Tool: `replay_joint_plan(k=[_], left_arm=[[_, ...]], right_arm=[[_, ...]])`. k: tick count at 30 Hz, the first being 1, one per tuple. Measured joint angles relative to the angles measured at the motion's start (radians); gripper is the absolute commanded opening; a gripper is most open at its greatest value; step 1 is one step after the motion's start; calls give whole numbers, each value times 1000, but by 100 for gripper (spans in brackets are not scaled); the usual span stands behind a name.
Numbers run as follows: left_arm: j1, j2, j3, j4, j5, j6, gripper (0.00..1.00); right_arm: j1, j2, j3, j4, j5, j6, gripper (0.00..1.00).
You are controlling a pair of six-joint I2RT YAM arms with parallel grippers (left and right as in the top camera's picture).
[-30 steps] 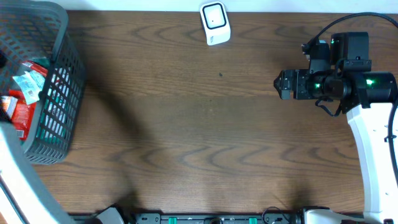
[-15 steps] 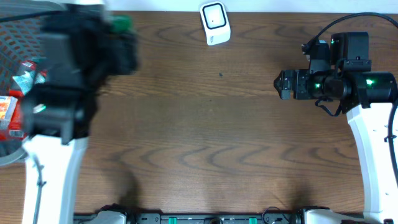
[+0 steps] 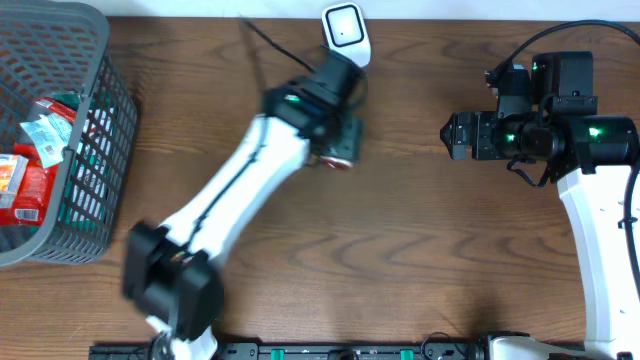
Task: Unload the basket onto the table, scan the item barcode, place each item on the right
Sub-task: 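Carry the jar with the left gripper and set it on the table center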
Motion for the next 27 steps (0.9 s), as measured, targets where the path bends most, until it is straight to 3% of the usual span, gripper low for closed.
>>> replay_joint_plan(k=[12, 18, 27], left_arm=[[-116, 273, -3, 129, 47, -14, 49], [-111, 278, -3, 154, 47, -14, 87], [-111, 278, -3, 156, 47, -15, 96]], right_arm=[[0, 0, 0, 0, 0, 0, 99], [0, 0, 0, 0, 0, 0, 99], [0, 0, 0, 0, 0, 0, 99]])
